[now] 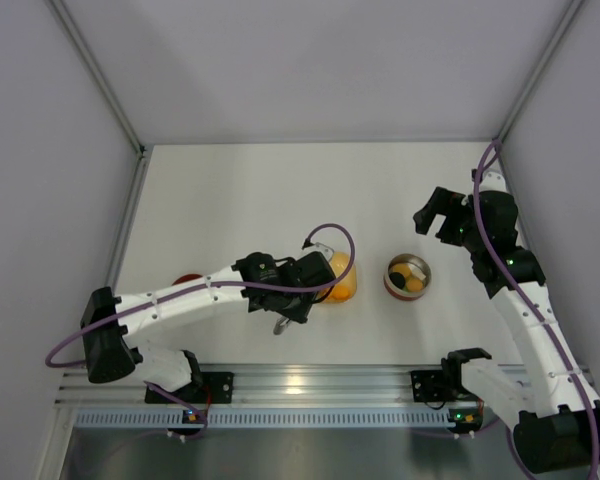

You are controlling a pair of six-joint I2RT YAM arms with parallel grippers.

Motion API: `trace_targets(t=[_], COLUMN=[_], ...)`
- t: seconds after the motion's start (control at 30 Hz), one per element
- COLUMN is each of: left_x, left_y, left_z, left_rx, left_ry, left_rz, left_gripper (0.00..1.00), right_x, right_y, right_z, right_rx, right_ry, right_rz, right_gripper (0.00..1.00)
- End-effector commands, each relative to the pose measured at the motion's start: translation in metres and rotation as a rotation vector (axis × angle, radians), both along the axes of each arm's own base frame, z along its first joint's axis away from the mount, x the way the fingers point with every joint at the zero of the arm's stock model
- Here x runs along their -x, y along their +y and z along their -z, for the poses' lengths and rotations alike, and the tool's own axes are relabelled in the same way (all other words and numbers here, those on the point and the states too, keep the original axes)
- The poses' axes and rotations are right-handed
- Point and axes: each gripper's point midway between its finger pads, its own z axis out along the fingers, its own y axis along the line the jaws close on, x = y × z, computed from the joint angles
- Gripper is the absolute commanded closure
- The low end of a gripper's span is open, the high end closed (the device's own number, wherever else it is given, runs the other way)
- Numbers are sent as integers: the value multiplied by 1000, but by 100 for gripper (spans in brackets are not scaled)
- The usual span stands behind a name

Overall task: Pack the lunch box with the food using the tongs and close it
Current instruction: Pick up the fake food from the plate.

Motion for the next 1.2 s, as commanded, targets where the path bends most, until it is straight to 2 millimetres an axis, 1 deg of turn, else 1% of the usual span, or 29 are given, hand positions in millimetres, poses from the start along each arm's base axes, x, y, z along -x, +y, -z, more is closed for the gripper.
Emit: trace_targets(t=[0.0, 0.13, 0.27, 0.3, 0.37, 0.4, 0.53, 0.6, 0.7, 0.73, 0.8, 0.83, 0.97, 1.03, 1.07, 1.1, 1.13, 1.17], left_x=[-5, -6, -10, -12, -16, -18, -26, -29, -32, -34, -36, -39, -44, -43, -45, -46, -44, -46], left_y=[-10, -11, -12, -14, -14, -16, -19, -21, -31, -40, -52, -61, -103, -118, -128, -137, -143, -152], left_z=[-9, -11, -19, -26, -32, -39, -53, -56, -65, -74, -78, -84, -103, -106, -102, -109, -109, -104], left_rx=[41, 42, 50, 62, 60, 72, 82, 83, 121, 158, 182, 212, 313, 347, 355, 382, 398, 399], left_ry=[-21, -24, -44, -56, -78, -92, -128, -140, -152, -167, -167, -178, -183, -168, -164, -168, -155, -149], left_rz=[10, 12, 11, 13, 11, 14, 12, 15, 33, 40, 67, 75, 150, 183, 199, 210, 226, 236], left_gripper=[68, 71, 73, 73, 73, 73, 74, 74, 76, 76, 76, 76, 76, 76, 76, 76, 76, 76], right_x=[-2, -2, -2, -2, -3, -3, -3, -3, -3, -3, -3, -4, -2, -1, 0, 0, 0, 1], right_y=[0, -1, -1, -1, -2, -2, -2, -2, -2, -2, -2, -2, -3, -3, -3, -8, -8, -8], right_z=[-13, -15, -16, -16, -17, -19, -21, -21, -23, -22, -22, -22, -22, -23, -24, -23, -24, -24], right_rx=[-7, -4, -2, -2, 0, 1, 4, 4, 4, 4, 2, 1, 4, 6, 9, 20, 22, 22], right_ry=[-50, -53, -54, -54, -55, -58, -60, -61, -64, -63, -61, -62, -60, -62, -65, -63, -65, -65], right_rz=[1, 3, 2, 4, 6, 7, 6, 7, 7, 7, 10, 8, 13, 11, 10, 33, 34, 34], right_gripper=[1, 0, 1, 1, 1, 0, 1, 1, 1, 1, 1, 1, 1, 1, 1, 1, 1, 0])
